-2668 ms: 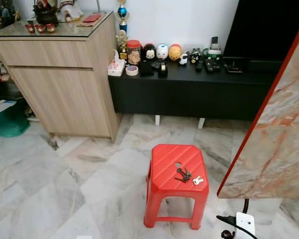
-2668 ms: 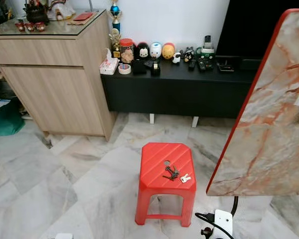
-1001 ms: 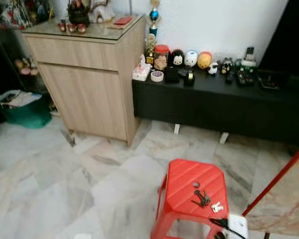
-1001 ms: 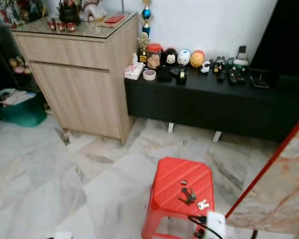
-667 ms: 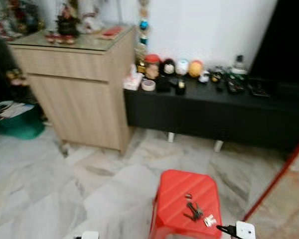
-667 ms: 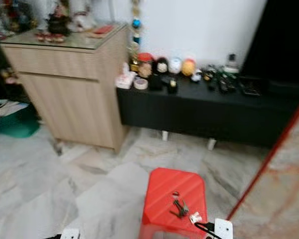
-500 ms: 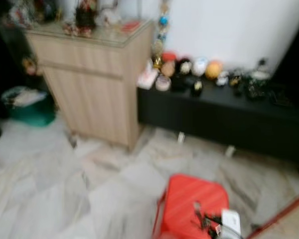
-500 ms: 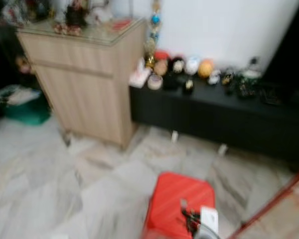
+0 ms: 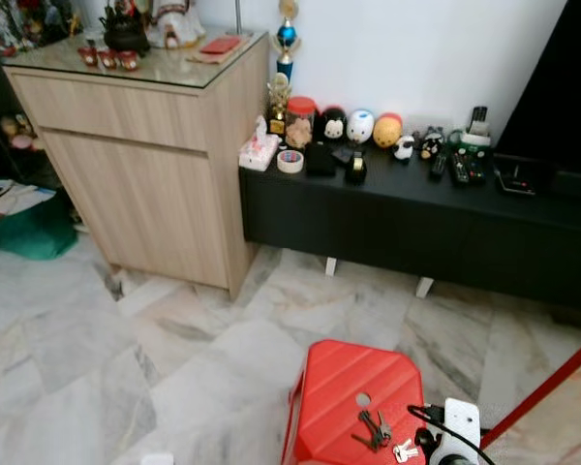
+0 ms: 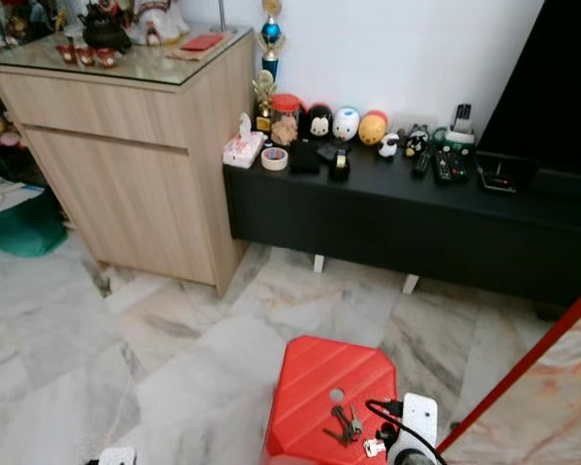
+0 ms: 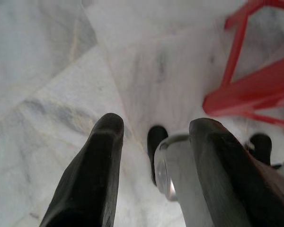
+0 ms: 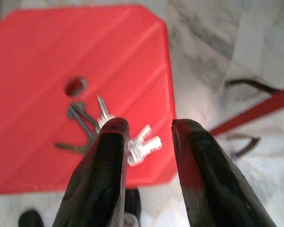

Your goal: Hang keys on a hook

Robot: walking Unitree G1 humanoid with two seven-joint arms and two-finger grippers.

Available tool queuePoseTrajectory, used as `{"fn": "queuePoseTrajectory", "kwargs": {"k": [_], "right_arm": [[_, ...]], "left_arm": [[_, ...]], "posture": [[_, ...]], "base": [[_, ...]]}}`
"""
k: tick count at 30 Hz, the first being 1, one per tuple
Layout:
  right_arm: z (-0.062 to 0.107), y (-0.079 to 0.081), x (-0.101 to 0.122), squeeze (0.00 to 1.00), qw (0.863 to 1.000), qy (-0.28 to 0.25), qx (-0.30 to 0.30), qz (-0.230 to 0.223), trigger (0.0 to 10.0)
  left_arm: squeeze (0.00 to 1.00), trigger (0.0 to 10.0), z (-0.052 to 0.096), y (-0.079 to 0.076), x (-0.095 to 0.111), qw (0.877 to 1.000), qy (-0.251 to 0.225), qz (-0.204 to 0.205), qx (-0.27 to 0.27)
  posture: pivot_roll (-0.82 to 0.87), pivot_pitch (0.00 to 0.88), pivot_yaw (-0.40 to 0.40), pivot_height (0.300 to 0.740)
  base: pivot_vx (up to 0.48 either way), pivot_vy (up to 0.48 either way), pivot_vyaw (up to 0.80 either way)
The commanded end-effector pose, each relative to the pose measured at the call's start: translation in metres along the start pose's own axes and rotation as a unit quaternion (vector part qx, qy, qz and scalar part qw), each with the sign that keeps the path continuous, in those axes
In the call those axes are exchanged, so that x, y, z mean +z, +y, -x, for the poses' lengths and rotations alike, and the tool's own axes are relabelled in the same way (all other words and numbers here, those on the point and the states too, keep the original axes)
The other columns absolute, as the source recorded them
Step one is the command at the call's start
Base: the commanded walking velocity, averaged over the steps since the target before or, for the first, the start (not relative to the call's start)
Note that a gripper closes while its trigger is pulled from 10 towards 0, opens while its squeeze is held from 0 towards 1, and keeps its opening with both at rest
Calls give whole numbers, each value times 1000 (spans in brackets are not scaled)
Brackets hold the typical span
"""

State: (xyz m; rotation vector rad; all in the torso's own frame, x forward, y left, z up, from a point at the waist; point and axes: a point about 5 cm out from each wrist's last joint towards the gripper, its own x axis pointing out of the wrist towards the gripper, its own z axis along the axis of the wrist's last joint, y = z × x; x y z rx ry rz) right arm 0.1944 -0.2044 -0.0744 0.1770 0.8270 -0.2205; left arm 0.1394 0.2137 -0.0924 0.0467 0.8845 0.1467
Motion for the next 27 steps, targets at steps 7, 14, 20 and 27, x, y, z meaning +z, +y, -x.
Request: {"fn": "queuePoseTrajectory", "kwargs": {"k": [7,14,20,27], "right_arm": [[-4,14,60,0,988,-148,38,-20,10000],[2,36,91,0,966,-240,93,10,10000],[12,41,94,0,954,-280,105,26,10000],[24,42,84,0,949,-299,94,30,10000]], "left_arm": [[0,10000,1,3,138,946,-323,-8,7],[0,10000,29,-15,186,890,-455,-25,-28],[0,10000,47,-18,186,880,-474,-16,-35],[0,10000,57,-26,182,881,-472,-14,-35]], "posture": [[70,0,-72,740],[64,0,-80,740],[62,0,-84,740],[68,0,-85,740]], "base": [[0,0,0],[0,0,0],[0,0,0],[0,0,0]]}}
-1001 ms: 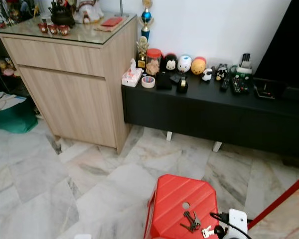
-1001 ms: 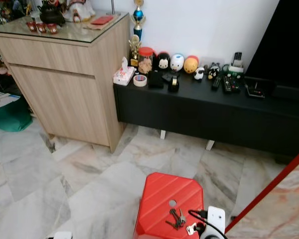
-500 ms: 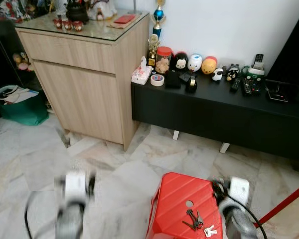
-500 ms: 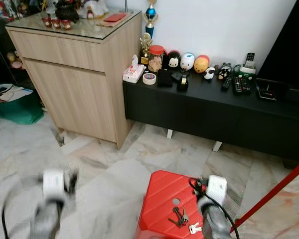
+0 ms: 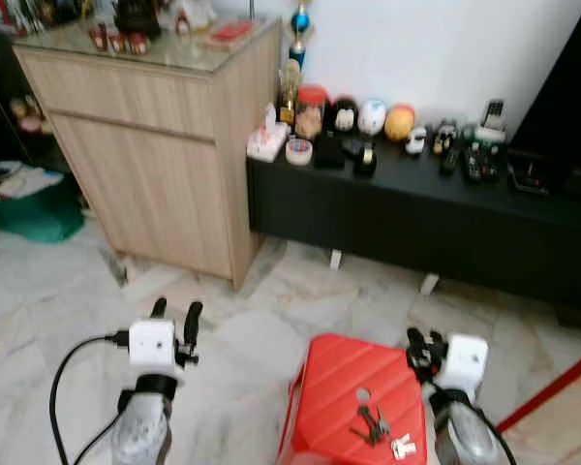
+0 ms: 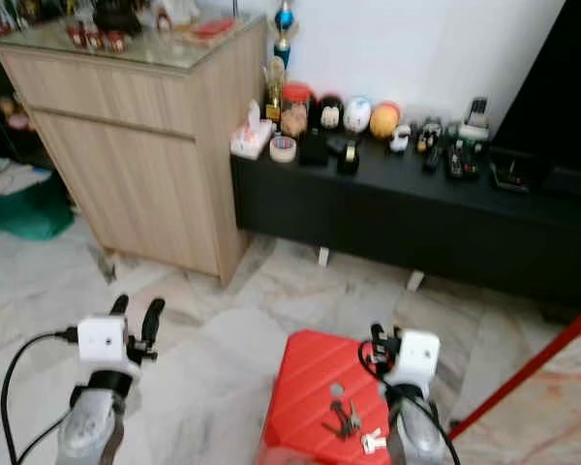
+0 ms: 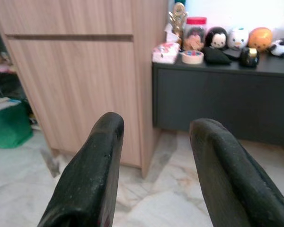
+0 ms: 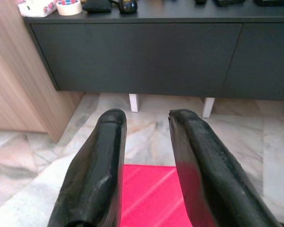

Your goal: Hang keys on a hook

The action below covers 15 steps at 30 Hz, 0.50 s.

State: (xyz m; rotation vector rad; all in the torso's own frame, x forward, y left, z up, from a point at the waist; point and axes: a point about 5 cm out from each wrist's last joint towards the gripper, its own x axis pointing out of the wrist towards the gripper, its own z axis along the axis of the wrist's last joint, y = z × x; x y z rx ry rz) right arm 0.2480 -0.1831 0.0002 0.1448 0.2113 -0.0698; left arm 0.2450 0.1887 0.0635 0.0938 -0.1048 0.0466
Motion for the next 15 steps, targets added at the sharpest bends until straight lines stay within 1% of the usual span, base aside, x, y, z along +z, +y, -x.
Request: {"fn": "queuePoseTrajectory", "kwargs": {"k": [1,2,3,6,9,12,14,15], "right_arm": [[-1,3,2,0,1000,-1,4,13,10000],[-1,3,2,0,1000,0,3,12,10000],[-3,3,5,0,1000,-3,-3,6,10000],[-5,3,10,0,1000,-7,-5,2,10000],[-8,3,18,0,1000,-15,-12,-3,10000],[-9,3,19,0,1000,-16,-17,-6,10000],[-10,3,19,0,1000,-15,-16,-5,10000],[-10,3,19,0,1000,-14,-15,-5,10000]], "left_arm": [[0,10000,-3,-6,0,1000,6,-3,-11],[0,10000,-3,-6,0,1000,8,-3,-12],[0,10000,-7,-5,0,1000,12,-3,-12],[0,10000,-10,-3,0,999,28,-14,-7],[0,10000,-10,-2,1,999,34,-21,-9],[0,10000,-9,-3,0,999,36,-19,-8],[0,10000,-8,-5,0,999,35,-19,-12],[0,10000,-8,-10,2,999,30,-25,-23]], "posture": [[68,0,-85,740],[67,0,-83,740],[65,0,-81,740],[65,0,-81,740],[60,0,-73,740],[62,0,-74,740],[64,0,-75,740],[65,0,-75,740]], "base": [[0,0,0],[0,0,0],[0,0,0],[0,0,0],[0,338,0],[0,393,0],[0,390,0],[0,0,0]]}}
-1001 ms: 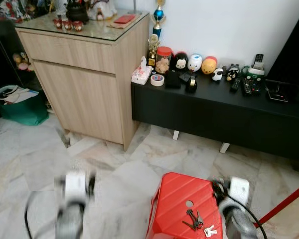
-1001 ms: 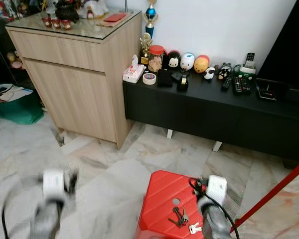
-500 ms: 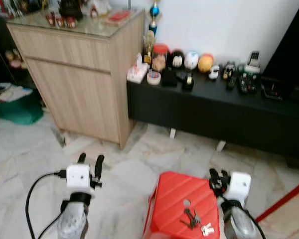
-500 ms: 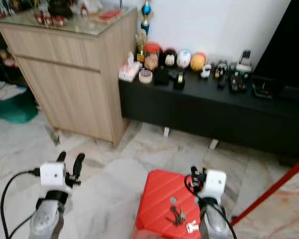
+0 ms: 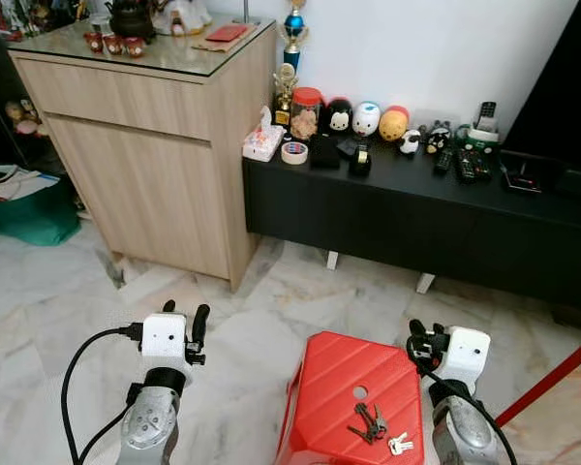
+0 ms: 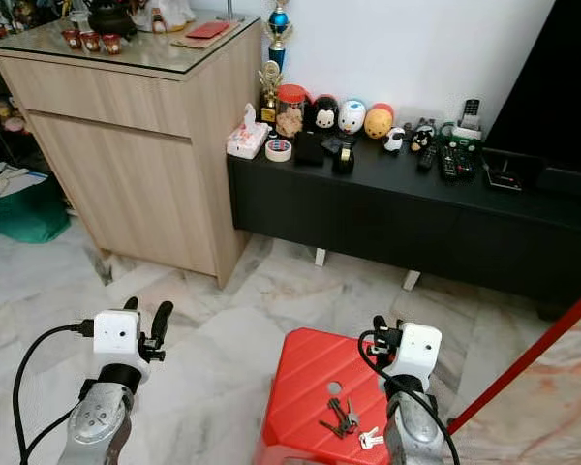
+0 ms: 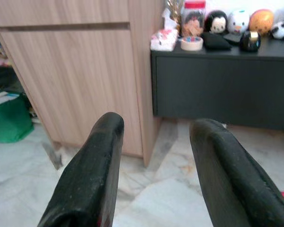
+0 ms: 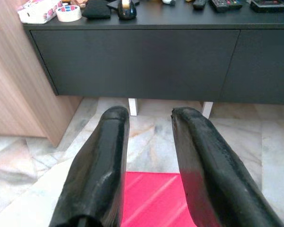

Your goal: Hang keys on a hook

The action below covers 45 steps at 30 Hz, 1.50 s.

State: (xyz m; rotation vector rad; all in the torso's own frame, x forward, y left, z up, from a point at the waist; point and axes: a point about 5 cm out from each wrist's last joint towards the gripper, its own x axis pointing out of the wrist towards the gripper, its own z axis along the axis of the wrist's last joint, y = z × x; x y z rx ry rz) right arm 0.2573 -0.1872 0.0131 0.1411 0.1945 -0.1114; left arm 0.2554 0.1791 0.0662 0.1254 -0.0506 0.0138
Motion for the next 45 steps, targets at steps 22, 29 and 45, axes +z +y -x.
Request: {"fn": "queuePoseTrajectory", "kwargs": {"k": [22,29,45], "right_arm": [[-8,1,1,0,1000,24,-16,7,10000],[-14,1,3,0,999,33,-21,5,10000],[-12,2,-2,0,999,34,-11,6,10000]], "left_arm": [[0,10000,-1,-5,5,1000,2,-12,-13],[0,10000,-5,-4,9,1000,-3,-18,-15],[0,10000,-6,-6,9,1000,0,-17,-18]], "posture": [[68,0,-72,740],[73,0,-66,696],[75,0,-60,667]], "base": [[0,0,0],[0,0,0],[0,0,0]]}}
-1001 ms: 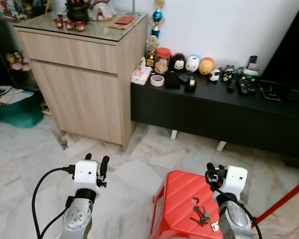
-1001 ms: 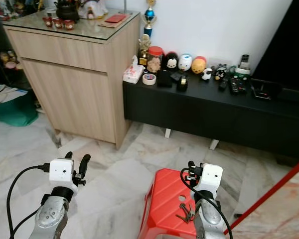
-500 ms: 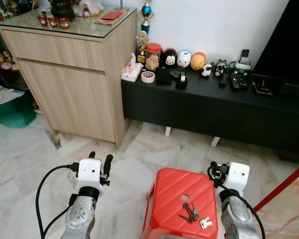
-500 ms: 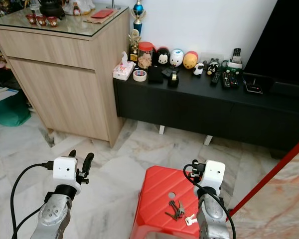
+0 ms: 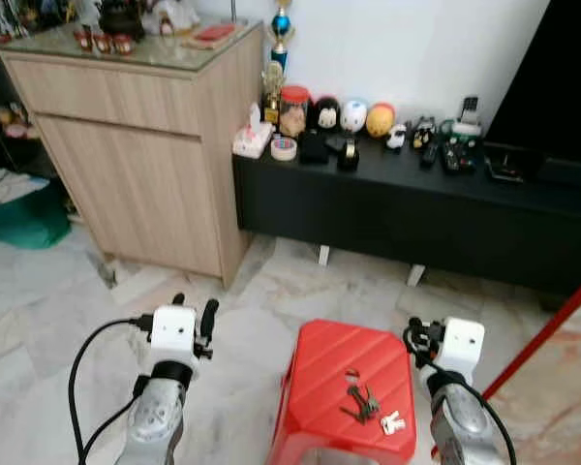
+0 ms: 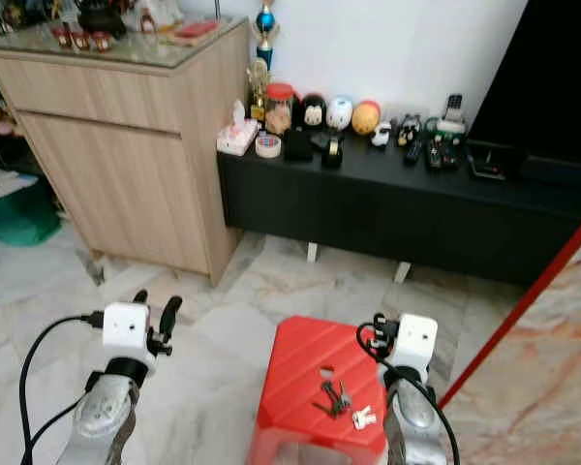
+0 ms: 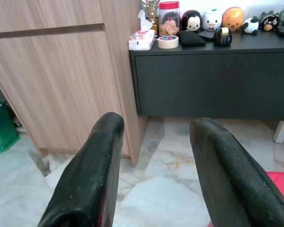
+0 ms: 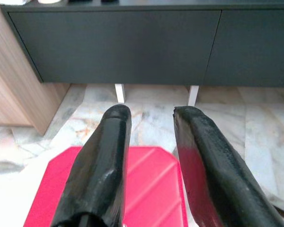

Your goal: Hang keys on a hook

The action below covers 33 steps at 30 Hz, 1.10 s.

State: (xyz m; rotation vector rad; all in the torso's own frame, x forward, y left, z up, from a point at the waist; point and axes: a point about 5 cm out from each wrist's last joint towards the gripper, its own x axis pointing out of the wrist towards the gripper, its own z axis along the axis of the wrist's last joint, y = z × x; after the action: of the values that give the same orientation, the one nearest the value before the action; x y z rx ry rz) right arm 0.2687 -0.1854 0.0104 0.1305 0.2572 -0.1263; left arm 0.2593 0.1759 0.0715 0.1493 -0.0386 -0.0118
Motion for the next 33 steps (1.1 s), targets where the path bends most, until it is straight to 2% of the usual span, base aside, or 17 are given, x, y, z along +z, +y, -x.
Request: {"fn": "queuePoseTrajectory", "kwargs": {"k": [1,4,9,27,33], "right_arm": [[-1,-1,-2,0,1000,8,1,0,10000],[-3,0,-5,0,1000,26,5,0,10000],[-3,1,-3,0,1000,16,10,-1,10000],[-3,5,-1,0,999,4,37,3,10000],[-4,6,0,0,999,-1,46,5,10000]], "left_arm": [[0,10000,-2,-3,3,1000,-4,-5,-5],[0,10000,-2,-3,3,1000,-3,-4,-5],[0,10000,-2,-3,3,1000,-3,-3,-5],[0,10000,-4,-7,4,1000,1,2,-19],[0,10000,-5,-8,3,1000,4,8,-25]], "posture": [[75,0,-60,667],[75,0,-60,662],[77,0,-62,642],[79,0,-62,642],[76,0,-61,642]], "base": [[0,0,0],[0,0,0],[0,0,0],[0,0,0],[0,0,800]]}}
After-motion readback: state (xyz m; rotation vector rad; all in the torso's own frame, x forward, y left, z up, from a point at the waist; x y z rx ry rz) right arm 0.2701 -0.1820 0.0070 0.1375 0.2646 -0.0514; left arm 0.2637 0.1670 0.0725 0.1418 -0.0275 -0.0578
